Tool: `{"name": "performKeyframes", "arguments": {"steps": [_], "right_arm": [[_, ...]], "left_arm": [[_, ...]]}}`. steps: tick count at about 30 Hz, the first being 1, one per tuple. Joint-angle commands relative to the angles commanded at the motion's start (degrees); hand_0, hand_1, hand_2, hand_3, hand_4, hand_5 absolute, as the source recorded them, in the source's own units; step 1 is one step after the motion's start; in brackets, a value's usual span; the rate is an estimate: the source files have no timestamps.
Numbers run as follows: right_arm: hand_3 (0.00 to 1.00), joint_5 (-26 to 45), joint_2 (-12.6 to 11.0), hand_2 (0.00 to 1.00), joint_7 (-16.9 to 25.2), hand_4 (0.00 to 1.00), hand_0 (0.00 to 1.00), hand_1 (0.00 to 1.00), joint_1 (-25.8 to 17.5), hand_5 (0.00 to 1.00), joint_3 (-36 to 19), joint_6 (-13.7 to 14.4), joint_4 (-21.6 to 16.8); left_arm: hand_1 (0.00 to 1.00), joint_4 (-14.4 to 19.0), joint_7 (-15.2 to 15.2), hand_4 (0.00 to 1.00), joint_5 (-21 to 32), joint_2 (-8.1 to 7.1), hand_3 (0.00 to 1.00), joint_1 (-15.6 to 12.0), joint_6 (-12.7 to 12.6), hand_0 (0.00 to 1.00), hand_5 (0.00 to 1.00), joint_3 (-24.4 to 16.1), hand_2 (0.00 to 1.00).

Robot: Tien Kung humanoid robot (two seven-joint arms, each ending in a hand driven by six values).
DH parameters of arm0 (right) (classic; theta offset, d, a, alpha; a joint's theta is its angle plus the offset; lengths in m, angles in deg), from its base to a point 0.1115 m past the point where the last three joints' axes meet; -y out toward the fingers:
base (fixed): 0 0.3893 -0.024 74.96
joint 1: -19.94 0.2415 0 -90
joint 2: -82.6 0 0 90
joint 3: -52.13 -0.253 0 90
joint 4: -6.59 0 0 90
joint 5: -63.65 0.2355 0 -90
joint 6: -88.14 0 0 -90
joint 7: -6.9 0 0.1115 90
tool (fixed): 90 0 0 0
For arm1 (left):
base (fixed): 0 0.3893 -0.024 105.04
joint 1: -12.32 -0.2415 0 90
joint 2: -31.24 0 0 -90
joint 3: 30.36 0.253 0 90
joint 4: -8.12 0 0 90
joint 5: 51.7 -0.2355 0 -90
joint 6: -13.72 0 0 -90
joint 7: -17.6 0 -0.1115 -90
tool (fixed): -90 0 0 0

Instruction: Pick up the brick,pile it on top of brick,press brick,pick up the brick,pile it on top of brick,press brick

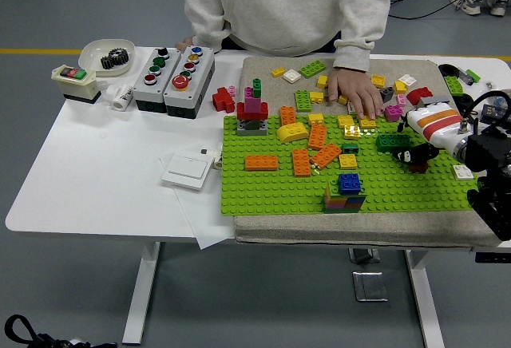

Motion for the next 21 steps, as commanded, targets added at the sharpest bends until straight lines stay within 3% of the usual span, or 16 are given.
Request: {"name": "performKeyframes", "arguments": {"steps": [21], "right_arm": [[0.532,-0.7,0.1,0.570,-0.3,0.784,0.632,0.526,-0.4,0.631,0.2,1.8,0.2]], "left_arm": [[0.740,0.1,0.4,0.681,-1.9,0.16,0.590,0.6,0.4,0.682,0.662,-0.9,0.738]]}}
